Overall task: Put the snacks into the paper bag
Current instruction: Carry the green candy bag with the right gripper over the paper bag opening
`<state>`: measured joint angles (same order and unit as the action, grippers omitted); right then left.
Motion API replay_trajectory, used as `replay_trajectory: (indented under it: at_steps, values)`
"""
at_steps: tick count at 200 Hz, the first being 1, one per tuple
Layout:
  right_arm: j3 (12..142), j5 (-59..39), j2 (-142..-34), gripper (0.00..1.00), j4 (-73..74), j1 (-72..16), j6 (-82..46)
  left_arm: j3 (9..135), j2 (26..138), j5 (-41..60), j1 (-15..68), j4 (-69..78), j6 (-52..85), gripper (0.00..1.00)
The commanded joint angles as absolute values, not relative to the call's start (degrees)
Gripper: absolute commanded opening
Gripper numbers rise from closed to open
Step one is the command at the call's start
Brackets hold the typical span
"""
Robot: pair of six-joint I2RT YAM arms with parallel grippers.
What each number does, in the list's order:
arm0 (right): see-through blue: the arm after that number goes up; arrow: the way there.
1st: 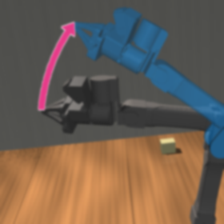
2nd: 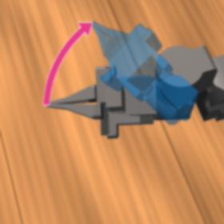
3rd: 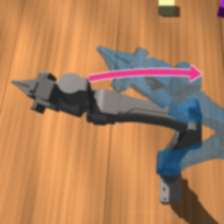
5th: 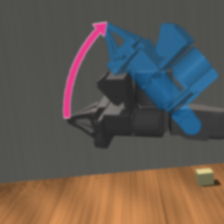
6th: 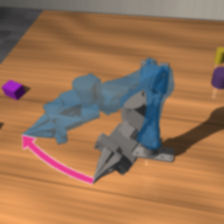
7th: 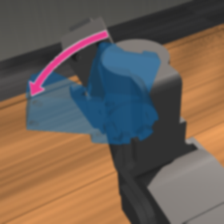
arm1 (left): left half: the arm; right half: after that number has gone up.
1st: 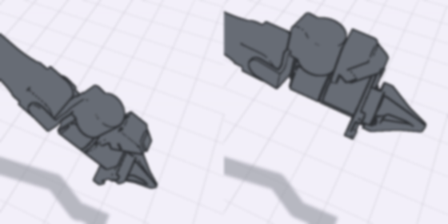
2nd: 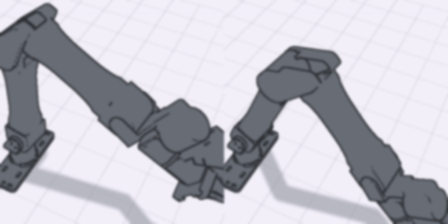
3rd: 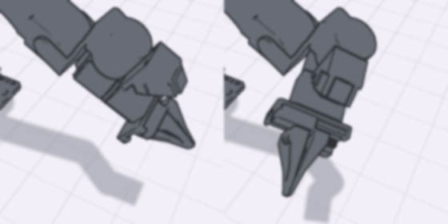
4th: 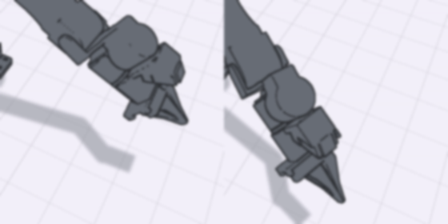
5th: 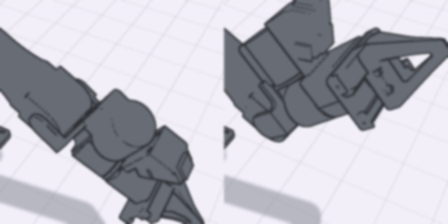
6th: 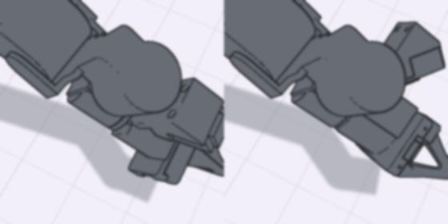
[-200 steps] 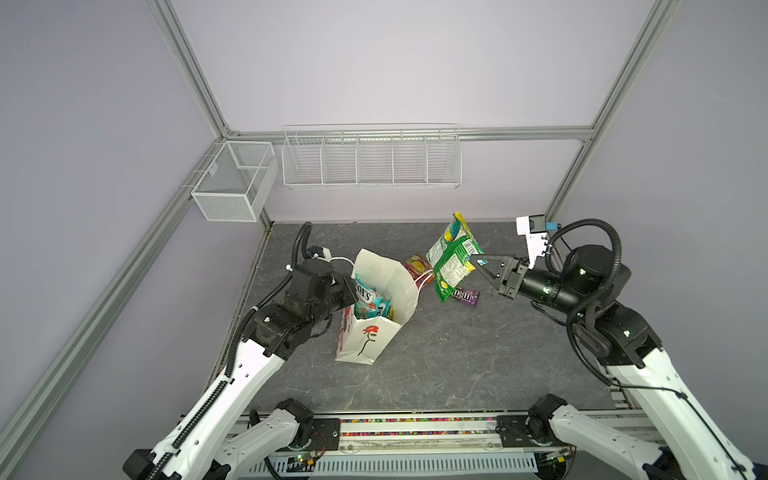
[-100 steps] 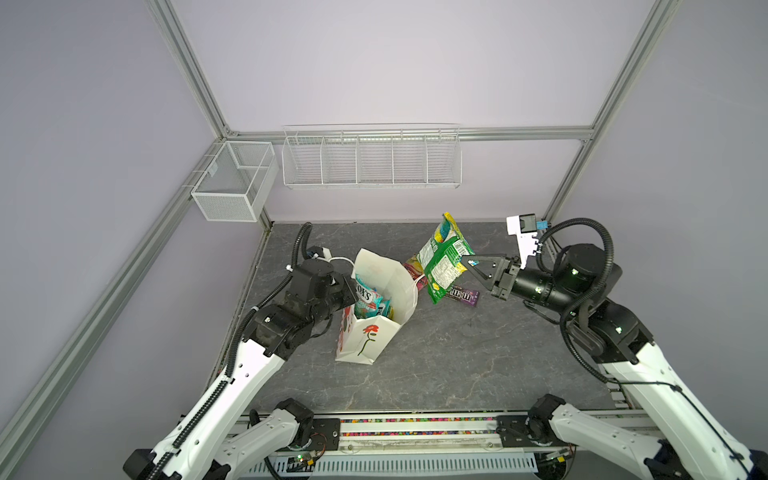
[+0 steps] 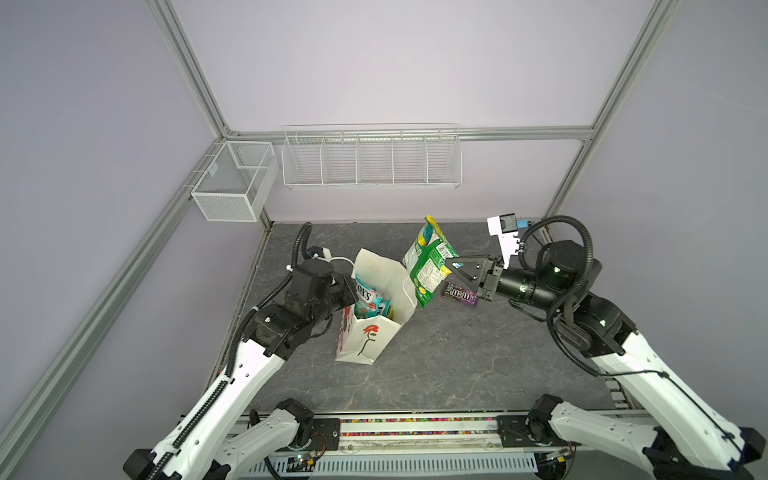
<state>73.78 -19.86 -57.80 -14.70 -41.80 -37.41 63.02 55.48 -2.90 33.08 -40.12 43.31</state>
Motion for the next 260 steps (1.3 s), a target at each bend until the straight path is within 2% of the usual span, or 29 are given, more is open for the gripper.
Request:
replay_trajectory:
  at_steps: [1, 260]
  values:
    - [76.2, -18.6, -58.4, 0.07, -10.0, -43.3, -35.7, 63.0, 55.1, -2.7, 33.6, -38.2, 43.8, 0.00]
    - [79.8, -16.5, -65.3, 0.07, -8.8, -50.0, -34.0, 62.0, 54.1, -3.4, 33.6, -38.5, 44.0, 0.00]
